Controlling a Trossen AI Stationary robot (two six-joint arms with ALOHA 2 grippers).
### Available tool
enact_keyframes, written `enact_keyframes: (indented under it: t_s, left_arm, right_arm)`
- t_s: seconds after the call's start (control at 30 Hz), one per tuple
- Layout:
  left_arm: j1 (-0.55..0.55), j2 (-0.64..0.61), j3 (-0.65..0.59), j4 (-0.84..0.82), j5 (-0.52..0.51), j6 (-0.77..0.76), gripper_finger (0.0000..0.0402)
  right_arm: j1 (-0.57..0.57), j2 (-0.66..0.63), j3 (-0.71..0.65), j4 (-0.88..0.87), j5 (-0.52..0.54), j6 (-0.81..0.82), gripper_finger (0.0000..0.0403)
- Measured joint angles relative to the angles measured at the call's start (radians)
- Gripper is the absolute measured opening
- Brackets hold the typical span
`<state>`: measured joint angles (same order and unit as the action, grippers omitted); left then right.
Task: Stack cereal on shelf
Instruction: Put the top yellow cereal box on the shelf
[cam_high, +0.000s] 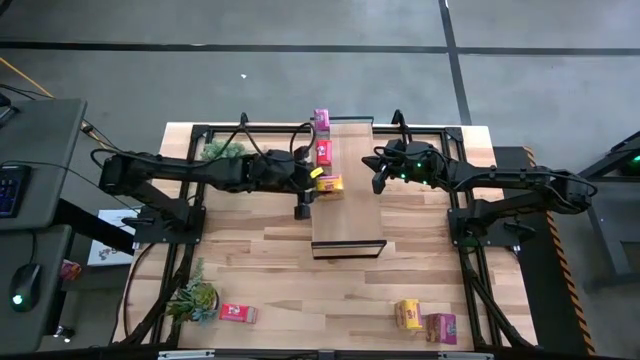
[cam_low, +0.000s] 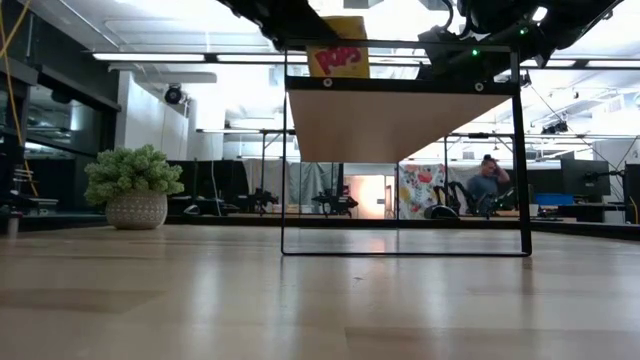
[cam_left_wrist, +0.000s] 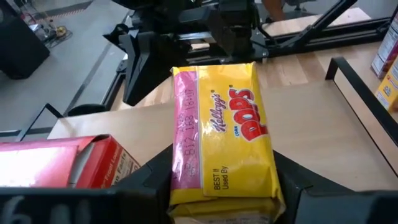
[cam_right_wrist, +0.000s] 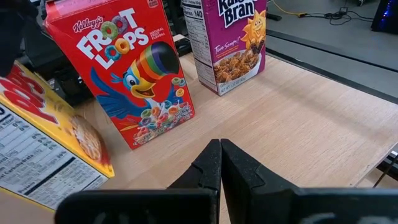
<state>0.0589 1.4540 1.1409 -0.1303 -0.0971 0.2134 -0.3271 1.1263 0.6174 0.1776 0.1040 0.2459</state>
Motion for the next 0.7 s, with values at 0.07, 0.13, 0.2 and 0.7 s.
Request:
enact_keyframes:
  t_s: [0.07,0.13,0.2,0.7]
  left_arm:
    - [0.001,0.000,0.000,-0.002,0.000,0.000,0.0167]
    - [0.002,0.000,0.000,-0.006,0.000,0.000,0.0177]
    - [0.002,0.000,0.000,-0.008,0.000,0.000,0.0187]
    - [0.015,-0.035,0.000,0.023,-0.017,0.016,0.0230]
  right_arm:
    - [0.000,0.000,0.000,0.000,0.000,0.000,0.0000]
    - [0.000,0.000,0.000,0.001,0.000,0.000,0.0000]
    - [0.000,0.000,0.000,0.001,-0.001,0.000,0.0000]
    - [0.000,0.000,0.000,0.001,-0.002,0.000,0.0000]
